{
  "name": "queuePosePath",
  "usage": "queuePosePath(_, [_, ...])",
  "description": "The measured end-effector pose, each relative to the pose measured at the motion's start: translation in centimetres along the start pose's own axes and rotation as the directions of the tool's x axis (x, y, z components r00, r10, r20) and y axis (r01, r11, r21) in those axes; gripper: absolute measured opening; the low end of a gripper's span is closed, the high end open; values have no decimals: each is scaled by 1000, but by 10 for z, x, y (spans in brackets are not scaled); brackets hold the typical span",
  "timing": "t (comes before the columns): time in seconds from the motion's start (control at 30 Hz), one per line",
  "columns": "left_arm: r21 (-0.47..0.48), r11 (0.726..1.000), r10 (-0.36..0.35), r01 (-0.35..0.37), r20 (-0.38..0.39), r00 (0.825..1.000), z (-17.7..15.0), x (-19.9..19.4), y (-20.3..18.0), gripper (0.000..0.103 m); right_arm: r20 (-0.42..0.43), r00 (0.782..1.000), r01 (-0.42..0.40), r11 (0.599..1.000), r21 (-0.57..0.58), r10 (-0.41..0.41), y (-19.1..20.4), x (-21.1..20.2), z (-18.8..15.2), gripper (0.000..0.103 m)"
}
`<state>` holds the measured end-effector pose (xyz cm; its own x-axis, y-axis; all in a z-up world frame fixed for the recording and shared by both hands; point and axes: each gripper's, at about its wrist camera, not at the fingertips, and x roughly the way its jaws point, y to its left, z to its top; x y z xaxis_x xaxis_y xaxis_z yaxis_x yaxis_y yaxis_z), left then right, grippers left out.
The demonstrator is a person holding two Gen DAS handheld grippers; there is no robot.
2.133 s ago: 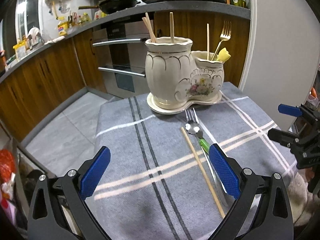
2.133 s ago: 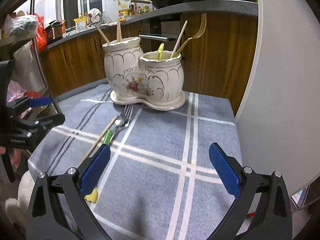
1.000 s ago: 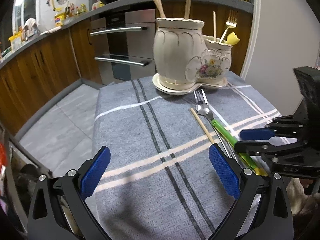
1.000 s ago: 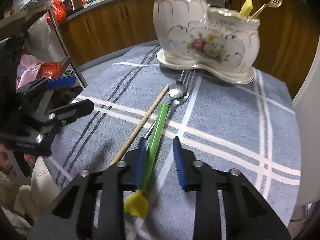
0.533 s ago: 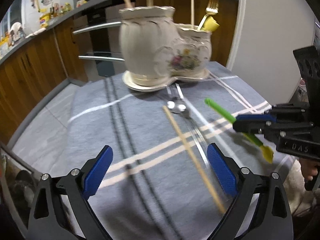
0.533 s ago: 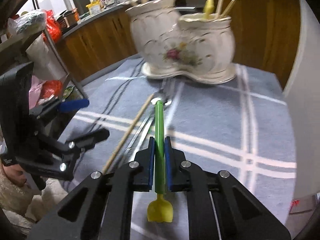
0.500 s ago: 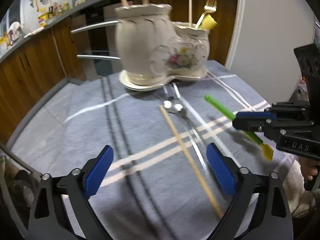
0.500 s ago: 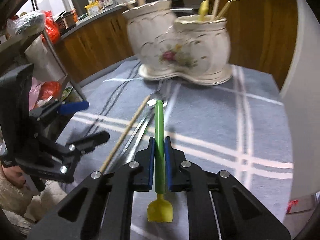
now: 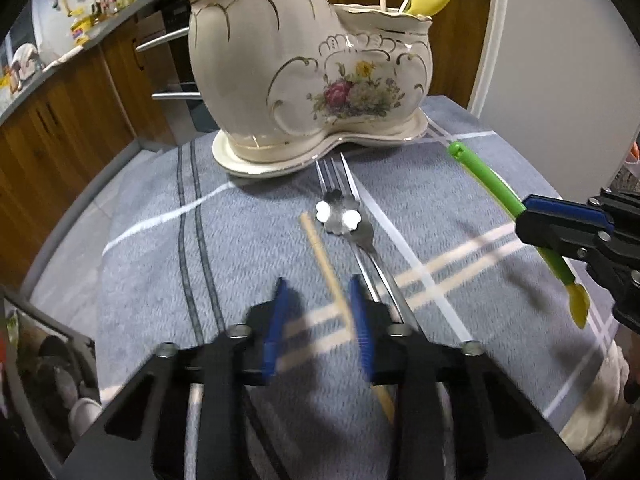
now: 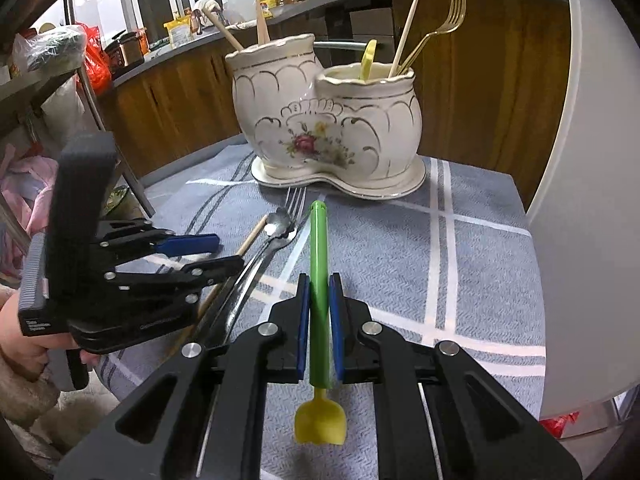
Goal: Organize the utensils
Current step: 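Drop the chopstick into the tall cup with left tool while right tool drops green spoon into small cup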
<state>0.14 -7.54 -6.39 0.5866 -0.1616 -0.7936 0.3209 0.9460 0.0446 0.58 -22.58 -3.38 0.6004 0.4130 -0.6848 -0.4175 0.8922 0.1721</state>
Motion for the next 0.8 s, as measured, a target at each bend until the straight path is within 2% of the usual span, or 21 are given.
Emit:
queuePosePath(0.03, [5,1000,4,-4,3,1000,0,0,1,9,4,1000,-2,1000,0,2,0,-1,0,10])
queuePosePath(0.17, [12,1000,-28,28,6,1000,-3,-3,10,5,32,999,-17,1000,0,17,-1,-5,1,10])
queuePosePath(0.33, [-6,996,-84,84,34,996,-14,-20,29,5,74,997,-32,999,-9,32,1,-9,7,10])
queuePosePath(0.43, [-16,994,-102,104,74,992,-16,-33,40,5,117,992,-45,999,-17,46,4,-14,13,10])
queuePosePath(0.5, [-25,991,-125,130,129,984,-12,-48,49,5,158,986,-58,998,-21,61,5,-20,20,10])
queuePosePath(0.57, [-25,990,-130,137,192,973,-7,-67,56,5,220,973,-66,997,-32,71,6,-30,33,10])
queuePosePath(0.67, [-22,988,-137,150,299,944,10,-96,66,5,315,947,-58,998,-36,67,5,-44,57,10])
queuePosePath(0.8, [-26,986,-137,166,455,880,47,-127,81,5,410,910,-58,998,-13,58,-4,-51,96,10])
